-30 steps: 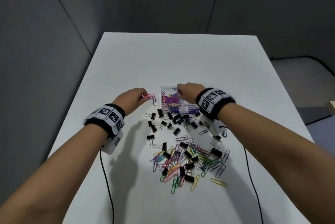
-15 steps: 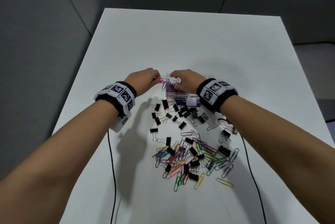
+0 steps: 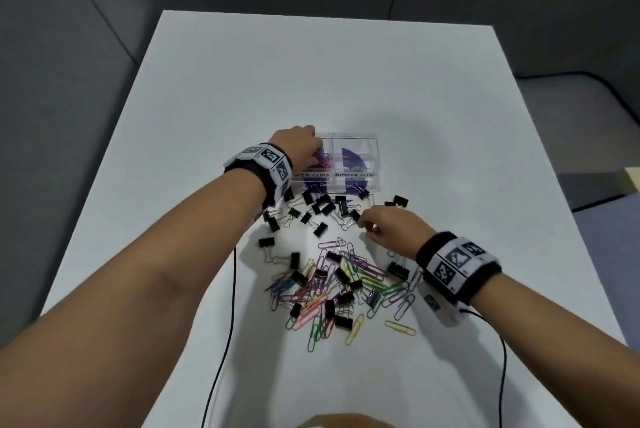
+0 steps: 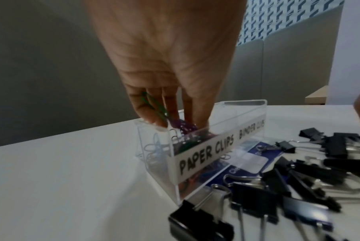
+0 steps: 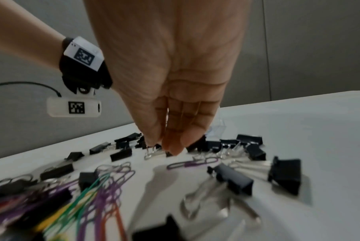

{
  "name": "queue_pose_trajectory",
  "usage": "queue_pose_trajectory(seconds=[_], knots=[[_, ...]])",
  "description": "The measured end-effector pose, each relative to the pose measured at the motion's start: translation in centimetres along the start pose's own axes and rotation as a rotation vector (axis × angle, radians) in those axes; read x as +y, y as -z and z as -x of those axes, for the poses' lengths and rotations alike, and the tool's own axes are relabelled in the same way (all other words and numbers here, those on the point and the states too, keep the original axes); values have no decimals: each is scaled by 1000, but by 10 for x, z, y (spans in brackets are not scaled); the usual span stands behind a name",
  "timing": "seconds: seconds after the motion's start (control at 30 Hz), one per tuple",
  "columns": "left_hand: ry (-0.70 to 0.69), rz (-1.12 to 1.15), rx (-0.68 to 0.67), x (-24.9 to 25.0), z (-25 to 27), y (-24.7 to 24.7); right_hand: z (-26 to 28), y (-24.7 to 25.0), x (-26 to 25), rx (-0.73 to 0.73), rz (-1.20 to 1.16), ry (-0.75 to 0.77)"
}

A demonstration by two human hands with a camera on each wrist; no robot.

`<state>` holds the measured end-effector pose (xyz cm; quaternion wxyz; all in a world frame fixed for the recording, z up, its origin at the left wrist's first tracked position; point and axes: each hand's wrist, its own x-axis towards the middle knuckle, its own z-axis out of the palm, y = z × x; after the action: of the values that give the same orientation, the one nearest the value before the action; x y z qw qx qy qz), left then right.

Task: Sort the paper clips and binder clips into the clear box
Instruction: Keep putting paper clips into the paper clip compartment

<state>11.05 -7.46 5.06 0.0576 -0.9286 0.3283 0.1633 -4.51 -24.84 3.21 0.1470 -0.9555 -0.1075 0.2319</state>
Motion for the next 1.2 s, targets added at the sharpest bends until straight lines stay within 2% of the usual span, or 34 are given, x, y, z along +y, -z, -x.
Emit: queue_pose_trajectory(seconds=[0.13,0.17,0.27,0.37,0.57,0.87,1.2], knots=[[-124,-49,227,19,31,-5,9,-15,-1,-19,26,-12],[-177,-20,240,29,40,-11,12,-18,-2,-23,39,-18],[-302,48,77,62,66,-35,22,-27,-5,-25,91,-37],[-290,82,-48,86,79,-59,30,-37,-12,-23,121,-52],[-410,-17,13,105,87,-77,44,-52,-14,39,104,-148],[-377,-117,-9,108,89,-73,50,-61,-17,113,190,-112],[-389,-73,-56,106,88,-76,34,-58,-19,30,154,-142]])
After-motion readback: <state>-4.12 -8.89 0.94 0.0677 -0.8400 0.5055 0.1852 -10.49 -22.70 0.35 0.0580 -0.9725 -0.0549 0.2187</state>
